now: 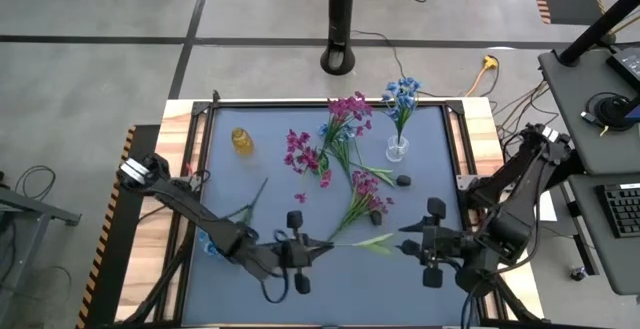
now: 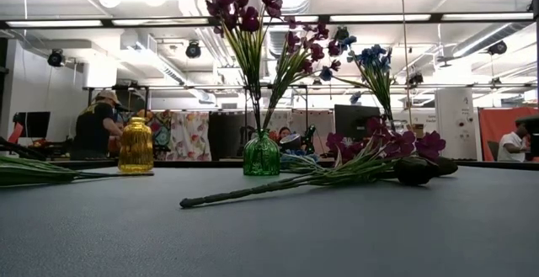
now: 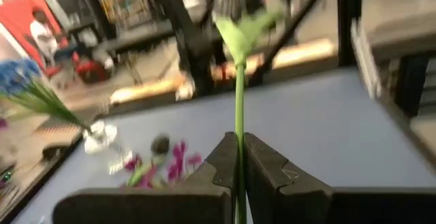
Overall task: Sort flowers into vase by color
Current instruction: Put the bottom black tulip into the yellow vase
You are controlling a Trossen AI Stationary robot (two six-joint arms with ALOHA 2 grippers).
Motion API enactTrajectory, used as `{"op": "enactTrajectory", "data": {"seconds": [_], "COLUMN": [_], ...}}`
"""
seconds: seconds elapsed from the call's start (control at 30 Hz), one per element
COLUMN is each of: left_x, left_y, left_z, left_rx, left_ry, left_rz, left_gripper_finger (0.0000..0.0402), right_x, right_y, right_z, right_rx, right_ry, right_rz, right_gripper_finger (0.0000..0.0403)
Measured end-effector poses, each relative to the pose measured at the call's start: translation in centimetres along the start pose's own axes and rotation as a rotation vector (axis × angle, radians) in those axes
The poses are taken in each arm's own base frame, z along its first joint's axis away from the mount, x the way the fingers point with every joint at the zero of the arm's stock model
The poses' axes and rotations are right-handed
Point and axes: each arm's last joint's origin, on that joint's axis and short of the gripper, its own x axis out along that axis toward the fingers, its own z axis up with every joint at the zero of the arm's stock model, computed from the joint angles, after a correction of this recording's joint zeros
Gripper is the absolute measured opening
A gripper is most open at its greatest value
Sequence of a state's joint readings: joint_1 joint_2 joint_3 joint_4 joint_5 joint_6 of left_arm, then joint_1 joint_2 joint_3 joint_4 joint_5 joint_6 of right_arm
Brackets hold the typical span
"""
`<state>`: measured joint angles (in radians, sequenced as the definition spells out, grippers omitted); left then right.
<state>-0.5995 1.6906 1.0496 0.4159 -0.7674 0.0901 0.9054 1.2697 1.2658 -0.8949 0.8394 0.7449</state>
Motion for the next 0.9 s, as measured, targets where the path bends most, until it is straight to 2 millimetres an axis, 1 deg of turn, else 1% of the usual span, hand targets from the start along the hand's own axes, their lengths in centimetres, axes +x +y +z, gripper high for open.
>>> {"op": "enactTrajectory", "data": {"seconds": [0.2, 0.3, 0.4, 0.5, 0.57, 0.63, 0.77, 0.9], "left_x": [-2.4, -3.3, -3.8, -4.1, -4.2, -4.1, -3.7, -2.9], "left_y": [1.9, 2.8, 3.2, 3.5, 3.4, 3.1, 2.8, 2.1], "left_z": [-1.8, -2.5, -3.1, -3.0, -3.1, -3.2, -3.5, -4.3], "left_rx": [-0.114, -0.150, -0.162, -0.184, -0.175, -0.158, -0.152, -0.124], "left_ry": [-0.151, -0.185, -0.195, -0.245, -0.285, -0.328, -0.383, -0.397], "left_rz": [0.012, 0.017, 0.026, 0.024, -0.018, -0.069, -0.066, -0.050], "left_gripper_finger": [0.0000, 0.0000, 0.0000, 0.0000, 0.0000, 0.0000, 0.0000, 0.0000], "right_x": [0.1, 0.1, 0.0, 0.1, 0.3, 0.8, 2.5, 4.9], "right_y": [0.2, 0.3, 0.3, 0.3, 0.3, 0.4, 0.6, 0.8], "right_z": [-1.0, -1.3, -1.3, -1.2, -1.4, -1.8, -3.1, -3.4], "right_rx": [0.020, 0.023, 0.032, 0.032, 0.029, 0.024, 0.025, 0.013], "right_ry": [0.032, 0.039, 0.042, 0.014, -0.030, -0.078, -0.164, -0.219], "right_rz": [0.013, 0.020, 0.023, -0.002, -0.047, -0.097, -0.163, -0.138], "right_gripper_finger": [0.0173, 0.0174, 0.0173, 0.0177, 0.0182, 0.0190, 0.0210, 0.0225]}}
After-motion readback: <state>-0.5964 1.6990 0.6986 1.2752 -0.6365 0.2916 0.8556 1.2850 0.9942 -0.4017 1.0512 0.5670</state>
